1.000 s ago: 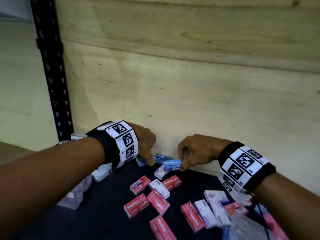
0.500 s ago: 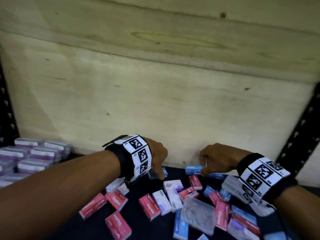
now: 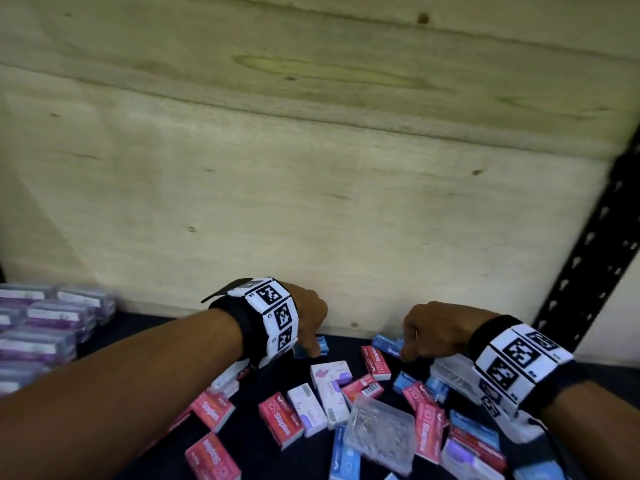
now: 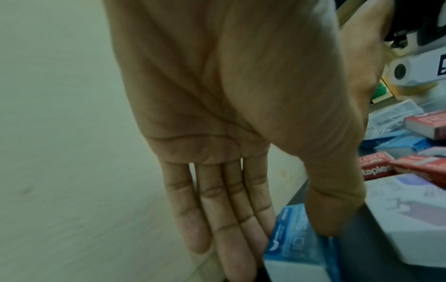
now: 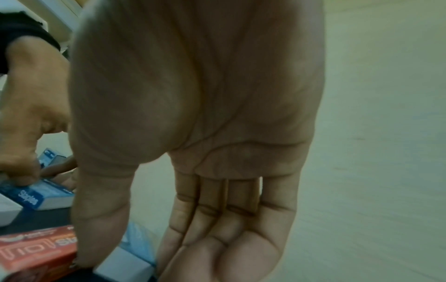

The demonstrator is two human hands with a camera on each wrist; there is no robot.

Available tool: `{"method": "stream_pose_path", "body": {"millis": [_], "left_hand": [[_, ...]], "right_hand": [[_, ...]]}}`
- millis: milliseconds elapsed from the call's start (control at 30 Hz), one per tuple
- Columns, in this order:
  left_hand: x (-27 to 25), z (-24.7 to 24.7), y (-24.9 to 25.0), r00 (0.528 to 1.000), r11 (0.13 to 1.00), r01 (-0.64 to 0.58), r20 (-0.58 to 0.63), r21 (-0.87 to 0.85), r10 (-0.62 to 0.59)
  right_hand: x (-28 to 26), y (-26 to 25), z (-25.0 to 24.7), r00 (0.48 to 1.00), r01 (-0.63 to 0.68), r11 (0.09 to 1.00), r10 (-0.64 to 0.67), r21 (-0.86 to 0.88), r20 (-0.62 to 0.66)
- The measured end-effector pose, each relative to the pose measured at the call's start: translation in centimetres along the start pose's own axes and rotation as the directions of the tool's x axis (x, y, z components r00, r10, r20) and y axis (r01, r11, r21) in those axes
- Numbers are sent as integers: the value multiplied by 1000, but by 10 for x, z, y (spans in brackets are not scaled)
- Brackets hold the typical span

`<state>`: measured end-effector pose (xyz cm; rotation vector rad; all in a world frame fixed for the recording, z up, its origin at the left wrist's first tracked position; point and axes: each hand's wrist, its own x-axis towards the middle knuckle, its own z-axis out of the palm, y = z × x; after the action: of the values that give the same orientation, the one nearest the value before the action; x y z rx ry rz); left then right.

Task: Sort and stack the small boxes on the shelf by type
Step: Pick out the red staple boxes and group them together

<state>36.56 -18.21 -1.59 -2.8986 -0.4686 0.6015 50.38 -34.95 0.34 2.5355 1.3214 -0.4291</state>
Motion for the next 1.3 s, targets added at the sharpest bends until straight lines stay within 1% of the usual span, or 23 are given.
{"method": "stream_pose_path", "body": {"millis": [133, 200, 300, 400, 467, 567, 667, 733, 833, 933, 1133, 1200, 1300], "left_hand": [[-10, -2, -16, 999, 997, 1, -45, -77, -5], [-22, -6, -24, 1000, 995, 3, -27, -99, -6], [-50, -10, -40, 999, 994, 48, 2, -99, -48], [-83, -5, -60, 990, 988, 122, 87, -99, -113], [-103, 2, -71, 978, 978, 182, 126, -101, -169], [-133, 18, -86, 956, 950, 269, 159, -158, -245], [-152, 38, -94, 939, 926, 322, 194, -199, -285], [-157, 49, -95, 930, 916, 347, 204, -202, -307], [-161, 60, -95, 929, 910, 359, 176, -206, -327], [-159, 66, -95, 926, 904, 364, 186, -223, -328], [-147, 71, -98, 926, 905, 362, 199, -222, -321], [-144, 72, -100, 924, 907, 363, 204, -214, -322], [-139, 73, -104, 923, 905, 365, 210, -219, -321]], "right_hand": [[-2, -7, -2, 1000, 8, 998, -8, -67, 9], [-3, -13, -7, 1000, 17, 996, -18, -88, -12], [-3, -31, -16, 993, 90, 991, -97, -100, -61], [-3, -61, -24, 974, 193, 980, -198, -54, -108], [-3, -85, -26, 960, 250, 968, -252, -31, -118], [-7, -127, -27, 935, 341, 939, -343, -39, -89], [-17, -164, -25, 904, 423, 905, -424, -37, -45], [-23, -184, -20, 890, 455, 890, -456, -34, -4], [-30, -204, -10, 888, 460, 885, -457, -73, 54], [-31, -214, -6, 899, 437, 892, -434, -114, 49], [-5, -209, -24, 887, 418, 898, -436, -136, -154], [7, -207, -29, 883, 382, 906, -416, -182, -219], [26, -210, -29, 885, 312, 910, -383, -272, -266]]}}
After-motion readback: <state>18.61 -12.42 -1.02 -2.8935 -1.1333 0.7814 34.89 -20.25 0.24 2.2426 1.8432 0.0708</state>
